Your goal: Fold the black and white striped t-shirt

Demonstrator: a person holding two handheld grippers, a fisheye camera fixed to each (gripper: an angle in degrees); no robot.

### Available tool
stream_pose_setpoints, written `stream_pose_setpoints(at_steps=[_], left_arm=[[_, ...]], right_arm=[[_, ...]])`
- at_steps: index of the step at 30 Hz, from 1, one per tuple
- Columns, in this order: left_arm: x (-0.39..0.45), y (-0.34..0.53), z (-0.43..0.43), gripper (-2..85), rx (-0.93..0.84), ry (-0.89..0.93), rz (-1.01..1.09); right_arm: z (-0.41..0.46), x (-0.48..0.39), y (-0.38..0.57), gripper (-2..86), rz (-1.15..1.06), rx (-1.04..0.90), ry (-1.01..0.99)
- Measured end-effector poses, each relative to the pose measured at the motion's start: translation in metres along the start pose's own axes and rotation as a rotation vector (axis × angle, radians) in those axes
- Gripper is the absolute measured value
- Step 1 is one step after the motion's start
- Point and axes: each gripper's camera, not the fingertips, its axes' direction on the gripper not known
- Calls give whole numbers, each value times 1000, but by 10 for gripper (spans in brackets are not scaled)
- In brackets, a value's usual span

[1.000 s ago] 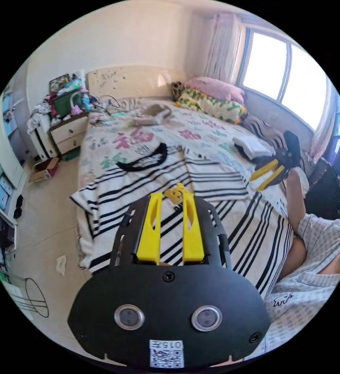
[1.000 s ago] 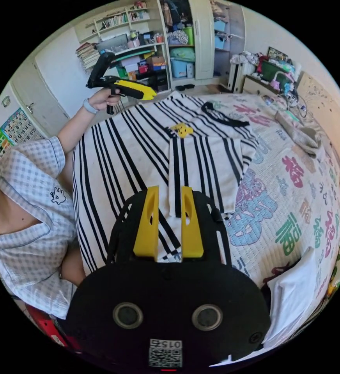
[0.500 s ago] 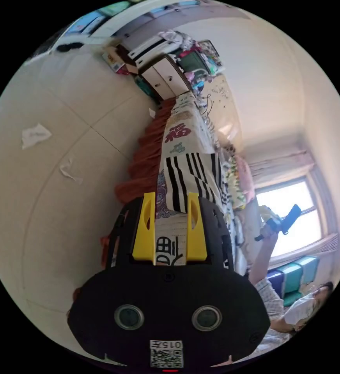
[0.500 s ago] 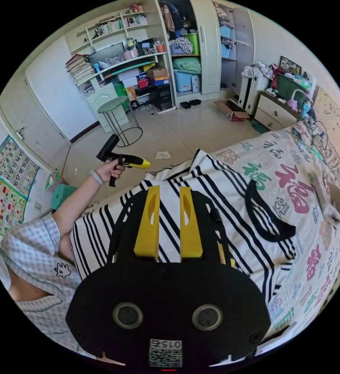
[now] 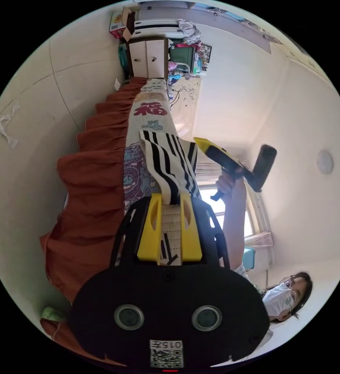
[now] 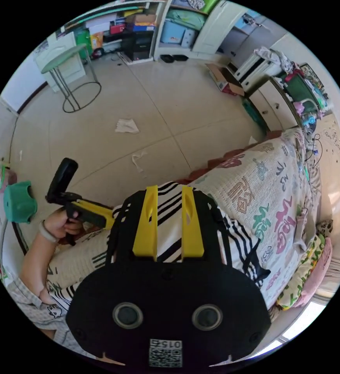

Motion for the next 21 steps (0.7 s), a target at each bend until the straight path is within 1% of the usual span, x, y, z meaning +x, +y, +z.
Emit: stream_pose_setpoints(at_steps=[3, 5, 7, 8, 9, 11, 15, 18, 20, 21], left_arm=[[3, -4, -15, 67, -9, 17, 21], [3, -8, -23, 65, -17, 34, 26], [2, -11, -29, 63, -24, 46, 26], [3, -13, -32, 62, -32, 52, 31], [3, -14, -34, 62, -37, 54, 33], [4, -17, -39, 61, -50, 66, 39], [7, -18, -45, 59, -63, 72, 47], [20, -19, -54, 54, -58, 58, 84], [37, -18, -67, 46, -25, 55, 129], [42, -18, -70, 44, -17, 45, 142]], right_arm=[[29, -9, -46, 105, 2, -88, 58], [55, -18, -76, 108, -11, -187, 104], [74, -23, -94, 106, -17, -268, 93], [80, -26, -103, 100, -16, -279, 118], [83, -29, -106, 83, -21, -286, 132], [94, -38, -117, 18, -83, -339, 158], [89, -40, -127, -7, -94, -311, 119], [64, -30, -127, -9, -67, -185, 42], [38, -17, -119, -9, -45, -77, -3], [31, -13, -116, -9, -42, -54, -16]])
